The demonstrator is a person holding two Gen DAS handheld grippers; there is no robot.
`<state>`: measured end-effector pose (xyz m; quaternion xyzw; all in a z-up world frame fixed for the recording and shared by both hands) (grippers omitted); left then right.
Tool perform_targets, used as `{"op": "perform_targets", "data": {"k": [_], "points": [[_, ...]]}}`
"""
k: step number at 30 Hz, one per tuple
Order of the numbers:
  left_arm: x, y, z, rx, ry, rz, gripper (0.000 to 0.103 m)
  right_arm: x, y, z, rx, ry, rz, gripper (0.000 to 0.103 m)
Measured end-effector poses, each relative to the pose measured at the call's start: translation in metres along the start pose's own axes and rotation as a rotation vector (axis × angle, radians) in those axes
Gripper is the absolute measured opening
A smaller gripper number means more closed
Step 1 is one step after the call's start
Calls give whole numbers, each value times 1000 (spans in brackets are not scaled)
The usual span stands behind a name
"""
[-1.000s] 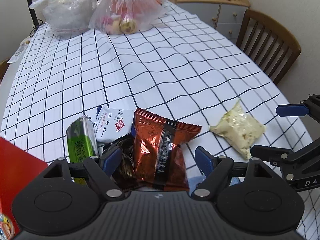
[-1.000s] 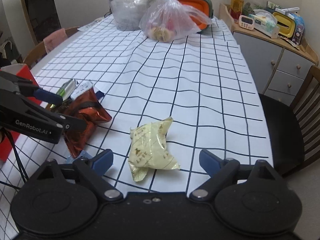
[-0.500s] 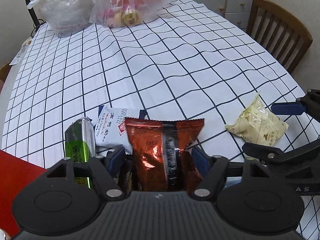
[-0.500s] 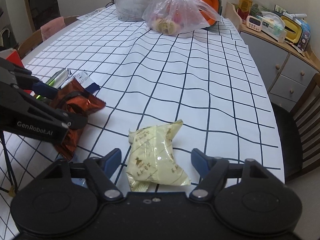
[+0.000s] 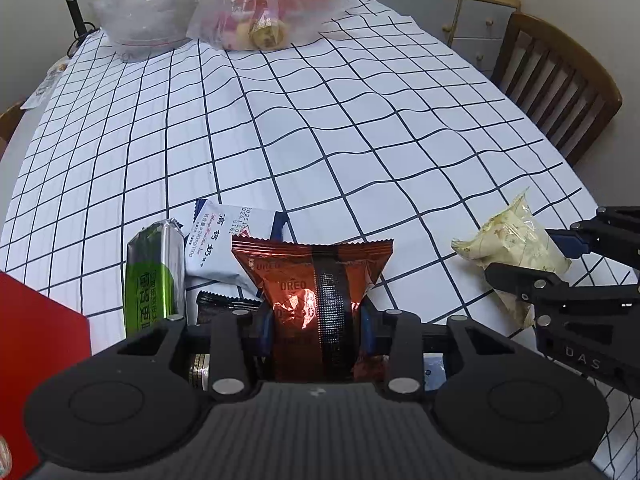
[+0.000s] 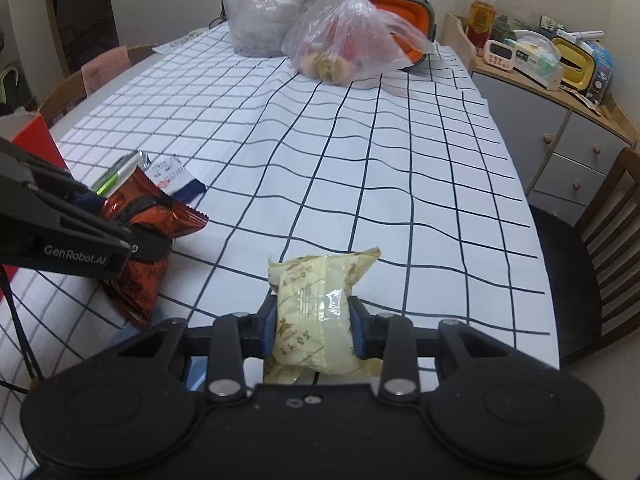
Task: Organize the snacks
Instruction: 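Grasp the brown foil snack bag with left tool while right tool grasps yellow bun, then carry the brown bag and yellow bun over the box and open both tools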
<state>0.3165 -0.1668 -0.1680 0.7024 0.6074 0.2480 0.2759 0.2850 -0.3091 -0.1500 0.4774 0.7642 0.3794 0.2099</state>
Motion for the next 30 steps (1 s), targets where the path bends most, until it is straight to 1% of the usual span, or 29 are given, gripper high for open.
{"op": "perform_targets", "data": {"k": [3, 9, 14, 22, 30], "points": [[2, 0, -10, -6, -11, -25, 38, 1, 4, -15, -15, 3, 14, 33], [2, 0, -40, -40, -58, -66, 38, 8, 13, -48, -45, 13, 35, 33], [3, 1, -71, -73, -88, -93, 38, 21, 20, -76, -69, 33, 44, 33], [18, -5, -128, -118, -108, -130, 38, 52, 36, -117, -122, 72, 60, 33], [54, -16, -177, -156, -96, -168, 38, 103, 53, -139, -165, 131, 43, 33]]}}
Point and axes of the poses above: each gripper's, at about its wrist camera, not at the fingertips, and z roughly the way its jaws point, x to its left, y to its top, the point moved 5 cm from there along z, roughly the way its jaws point, and after that the axes turned 14 degrees about -x, right-handed, at the moved point
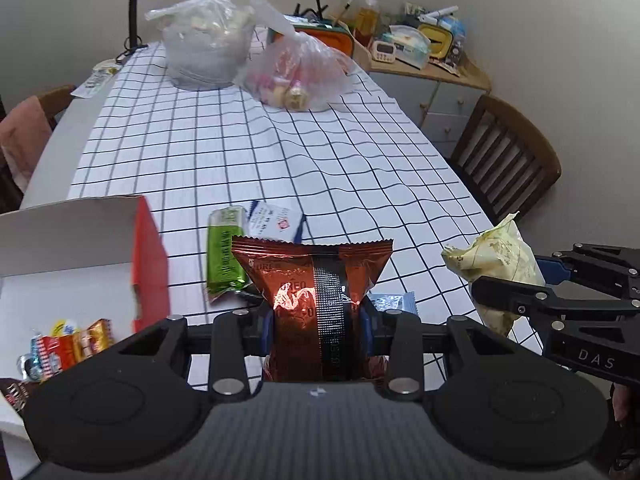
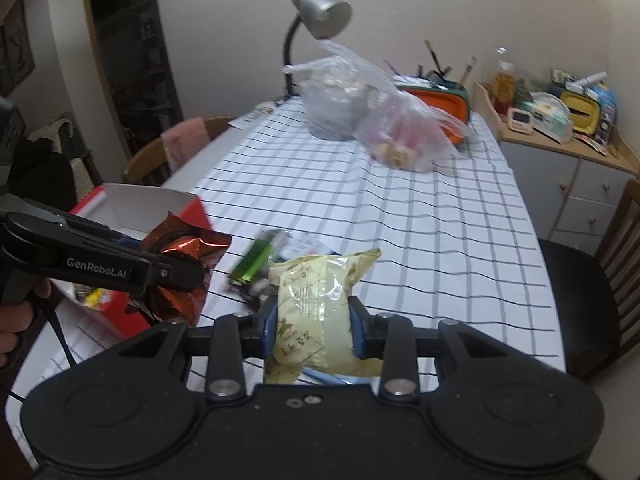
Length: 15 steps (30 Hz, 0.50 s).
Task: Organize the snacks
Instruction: 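Carry the brown bag and yellow bun over the box and open both tools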
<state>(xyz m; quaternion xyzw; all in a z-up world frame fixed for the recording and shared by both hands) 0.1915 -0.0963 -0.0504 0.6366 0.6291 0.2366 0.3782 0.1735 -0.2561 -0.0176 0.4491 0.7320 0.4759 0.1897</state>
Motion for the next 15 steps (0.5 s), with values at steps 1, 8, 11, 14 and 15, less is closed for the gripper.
{"op": "perform_targets", "data": {"k": [1, 8, 11, 14, 15], "points": [[5, 0, -6, -6, 3, -3, 38, 7, 2, 0, -5, 7, -3, 33], [41, 2, -43, -38, 43, -8, 38, 59, 14, 4, -27, 52, -18, 33], [59, 2, -56, -49, 63, -11, 38, 82, 17, 10, -30, 73, -26, 33], [79, 2, -68, -60, 81, -16, 38, 105, 20, 17, -29, 92, -33, 33], [85, 2, -72, -63, 86, -17, 38, 113, 20, 20, -29, 98, -36, 33]]}}
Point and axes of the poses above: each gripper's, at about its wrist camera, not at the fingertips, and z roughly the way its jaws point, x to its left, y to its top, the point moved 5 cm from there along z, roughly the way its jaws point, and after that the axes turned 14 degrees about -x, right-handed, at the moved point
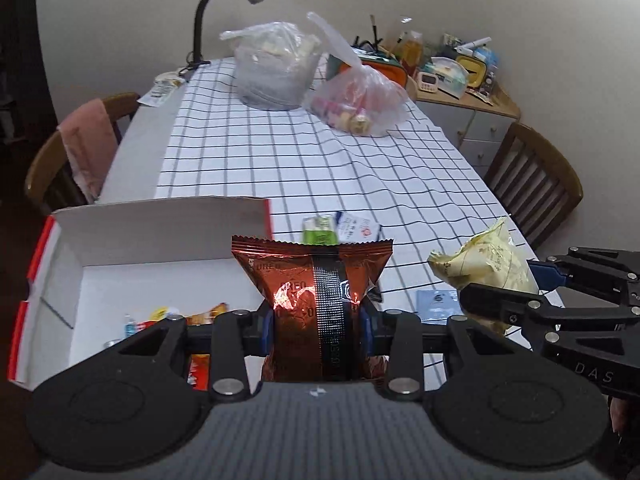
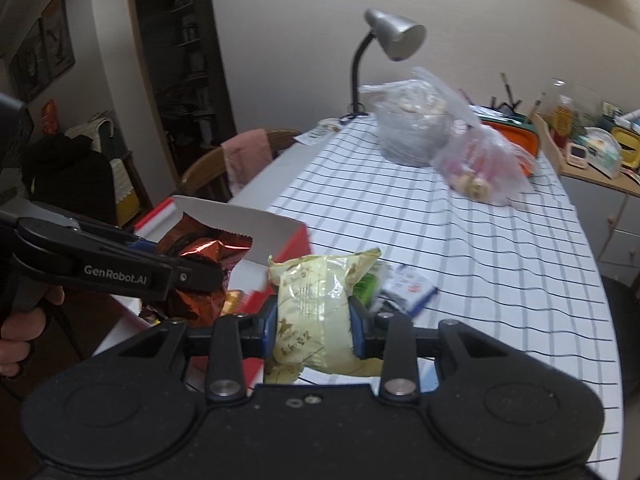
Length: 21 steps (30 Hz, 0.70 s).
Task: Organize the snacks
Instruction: 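Carry the brown bag and yellow bun over the box and open both tools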
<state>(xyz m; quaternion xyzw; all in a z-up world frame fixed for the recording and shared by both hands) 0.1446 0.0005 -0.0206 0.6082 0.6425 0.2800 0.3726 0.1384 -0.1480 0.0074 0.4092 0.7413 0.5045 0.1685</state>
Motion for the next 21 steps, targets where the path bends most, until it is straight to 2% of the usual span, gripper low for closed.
{"op": "perform_targets", "data": {"k": [11, 21], "points": [[78, 1, -22, -29, 81, -12, 38, 56, 0, 57, 35, 19, 3, 33], [152, -6, -13, -2, 192, -18, 38, 86, -24, 116, 117, 6, -45, 34]]}}
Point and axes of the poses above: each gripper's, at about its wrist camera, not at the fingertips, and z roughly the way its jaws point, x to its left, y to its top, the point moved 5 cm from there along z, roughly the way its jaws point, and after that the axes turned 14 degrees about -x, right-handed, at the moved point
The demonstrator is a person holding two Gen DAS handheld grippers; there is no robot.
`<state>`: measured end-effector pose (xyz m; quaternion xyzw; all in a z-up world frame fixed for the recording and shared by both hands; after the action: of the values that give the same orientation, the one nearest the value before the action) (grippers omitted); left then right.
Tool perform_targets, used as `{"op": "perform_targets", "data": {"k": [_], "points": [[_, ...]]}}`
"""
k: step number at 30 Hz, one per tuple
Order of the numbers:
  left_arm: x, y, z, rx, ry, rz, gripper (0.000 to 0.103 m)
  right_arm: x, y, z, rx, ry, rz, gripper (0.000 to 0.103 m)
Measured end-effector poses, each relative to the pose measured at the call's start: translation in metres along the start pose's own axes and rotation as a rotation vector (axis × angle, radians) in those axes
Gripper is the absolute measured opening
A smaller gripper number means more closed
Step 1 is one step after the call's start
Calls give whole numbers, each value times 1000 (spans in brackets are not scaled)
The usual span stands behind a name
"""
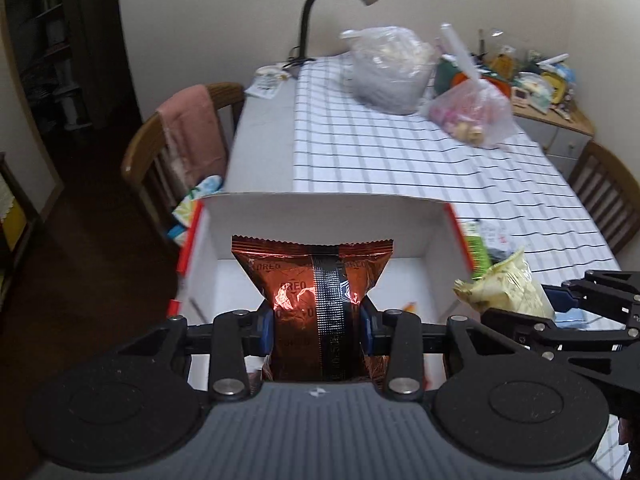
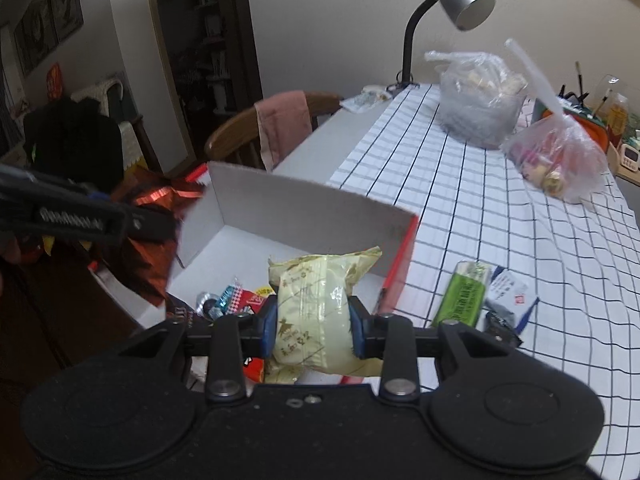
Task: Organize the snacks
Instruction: 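Carry the brown bag and yellow bun over the box and open both tools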
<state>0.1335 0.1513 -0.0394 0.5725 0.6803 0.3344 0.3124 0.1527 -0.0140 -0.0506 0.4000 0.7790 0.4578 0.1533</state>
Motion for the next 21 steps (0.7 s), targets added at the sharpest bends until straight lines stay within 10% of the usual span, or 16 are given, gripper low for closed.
{"op": "perform_targets", "data": {"k": [21], "points": [[12, -44, 66, 148, 37, 78, 39, 36, -34, 49, 108, 28, -91, 35]]}}
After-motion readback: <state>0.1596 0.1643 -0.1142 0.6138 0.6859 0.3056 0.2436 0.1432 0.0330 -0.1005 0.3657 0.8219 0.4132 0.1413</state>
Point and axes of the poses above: each gripper's, at about its wrist camera, not at the fingertips, and z roughly the way its jaws point, x to its left, y to its top, the point moved 5 cm from there along z, roughly the way its jaws point, and after that the axes turned 14 degrees about -x, right-handed, at the moved point
